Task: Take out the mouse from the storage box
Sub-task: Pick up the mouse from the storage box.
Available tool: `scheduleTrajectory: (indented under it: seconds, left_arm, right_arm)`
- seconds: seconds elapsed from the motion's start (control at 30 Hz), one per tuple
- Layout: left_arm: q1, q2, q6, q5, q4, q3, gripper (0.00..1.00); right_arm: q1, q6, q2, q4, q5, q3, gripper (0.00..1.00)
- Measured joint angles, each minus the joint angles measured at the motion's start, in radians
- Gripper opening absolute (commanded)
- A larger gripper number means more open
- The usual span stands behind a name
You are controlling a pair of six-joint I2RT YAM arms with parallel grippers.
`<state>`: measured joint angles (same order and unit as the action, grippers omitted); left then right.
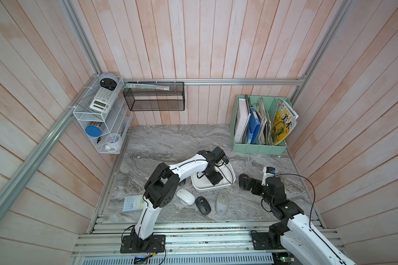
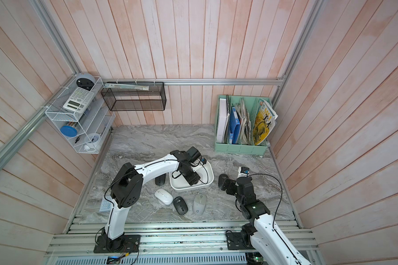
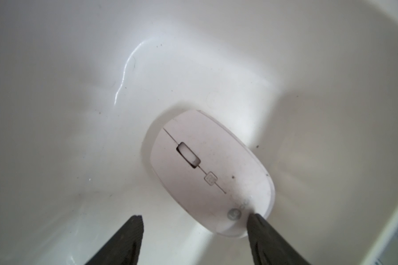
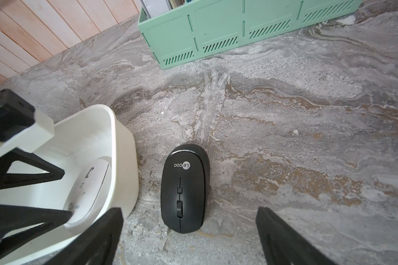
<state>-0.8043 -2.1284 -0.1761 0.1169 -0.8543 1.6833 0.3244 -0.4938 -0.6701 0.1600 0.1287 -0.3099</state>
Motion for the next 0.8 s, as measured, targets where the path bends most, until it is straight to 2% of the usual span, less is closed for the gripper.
scheduleTrajectory:
  seconds: [0.5,0.63,0.8]
  left_arm:
    - [0.052,-0.012,0.048,-0.073,0.065,0.016,0.76]
    - [0.051,-0.003,0.045,-0.072,0.087,0.000,0.80]
    - [0.033,-0.001,0.045,-0.054,0.084,-0.003,0.80]
  right_arm:
    - [0.000,0.000,-0.015,-0.004,0.000,-0.003,0.98]
    - [0.000,0.000,-0.024,-0.006,0.000,-0.003,0.97]
    - [0.000,0.000,-0.030,-0.008,0.000,-0.003,0.97]
